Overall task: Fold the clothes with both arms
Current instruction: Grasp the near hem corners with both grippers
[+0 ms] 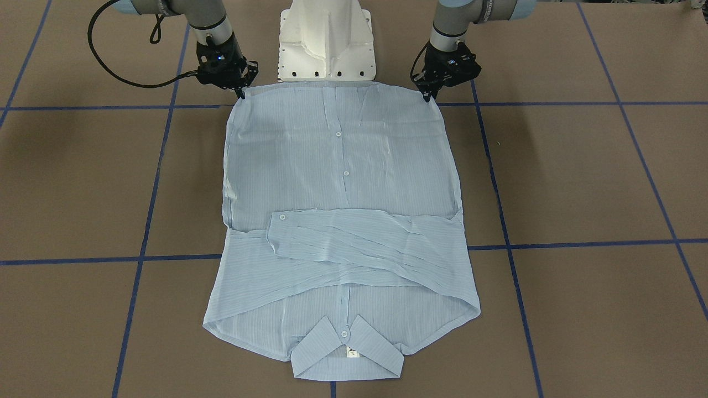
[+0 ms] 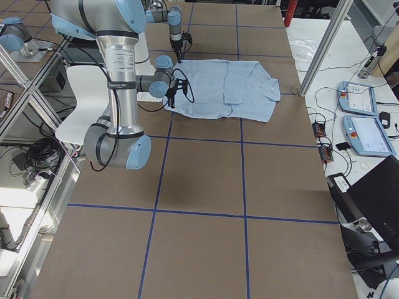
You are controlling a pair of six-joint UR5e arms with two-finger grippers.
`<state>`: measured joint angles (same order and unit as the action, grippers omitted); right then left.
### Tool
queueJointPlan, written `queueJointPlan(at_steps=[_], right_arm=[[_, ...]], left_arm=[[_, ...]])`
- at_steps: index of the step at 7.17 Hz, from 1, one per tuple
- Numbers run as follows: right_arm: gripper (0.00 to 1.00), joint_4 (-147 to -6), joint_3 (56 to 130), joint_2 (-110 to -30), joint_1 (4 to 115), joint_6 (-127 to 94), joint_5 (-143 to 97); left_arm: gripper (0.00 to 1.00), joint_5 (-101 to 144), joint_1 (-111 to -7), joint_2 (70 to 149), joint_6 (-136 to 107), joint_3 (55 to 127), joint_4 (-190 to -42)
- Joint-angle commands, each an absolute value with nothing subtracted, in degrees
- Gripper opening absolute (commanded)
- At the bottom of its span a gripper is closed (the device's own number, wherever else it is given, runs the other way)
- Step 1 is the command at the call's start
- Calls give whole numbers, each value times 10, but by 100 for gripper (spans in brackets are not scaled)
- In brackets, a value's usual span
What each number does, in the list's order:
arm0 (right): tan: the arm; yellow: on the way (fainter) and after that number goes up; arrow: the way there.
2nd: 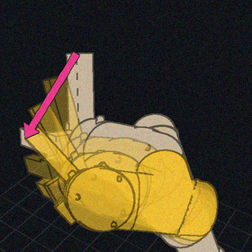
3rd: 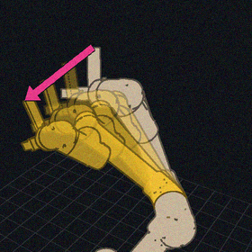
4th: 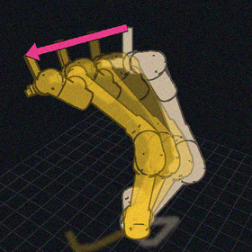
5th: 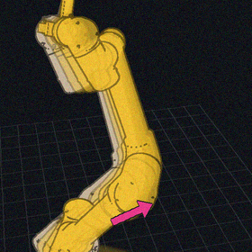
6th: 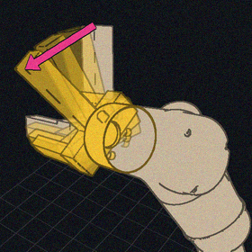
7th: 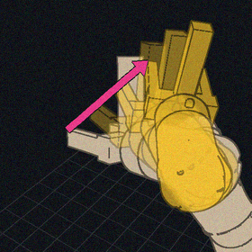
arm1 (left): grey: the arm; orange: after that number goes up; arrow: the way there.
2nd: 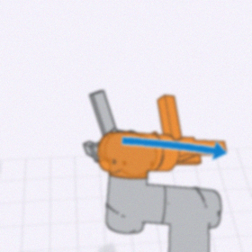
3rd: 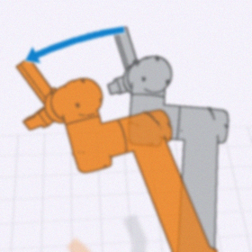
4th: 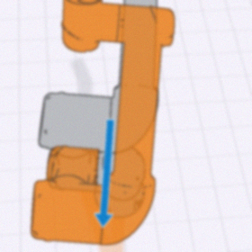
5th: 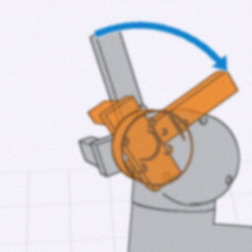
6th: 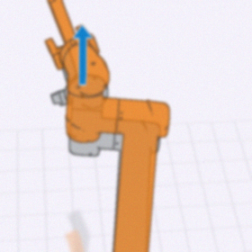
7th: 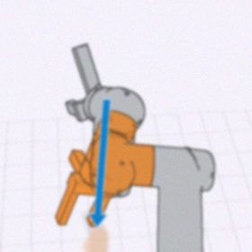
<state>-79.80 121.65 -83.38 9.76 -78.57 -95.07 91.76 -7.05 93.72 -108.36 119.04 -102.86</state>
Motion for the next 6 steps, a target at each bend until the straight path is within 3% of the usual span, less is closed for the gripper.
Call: queueJointPlan(at_steps=[1,4,6], right_arm=[[0,-798,1219,-833,105,-786,-951],[0,-797,1230,-817,149,-780,-959],[0,-760,1230,-817,216,-778,-1040]], left_arm=[[0,918,-76,940,-1084,1198,-1028],[0,924,-122,939,-1048,1259,-1025],[0,927,-156,939,-998,1261,-1022]])
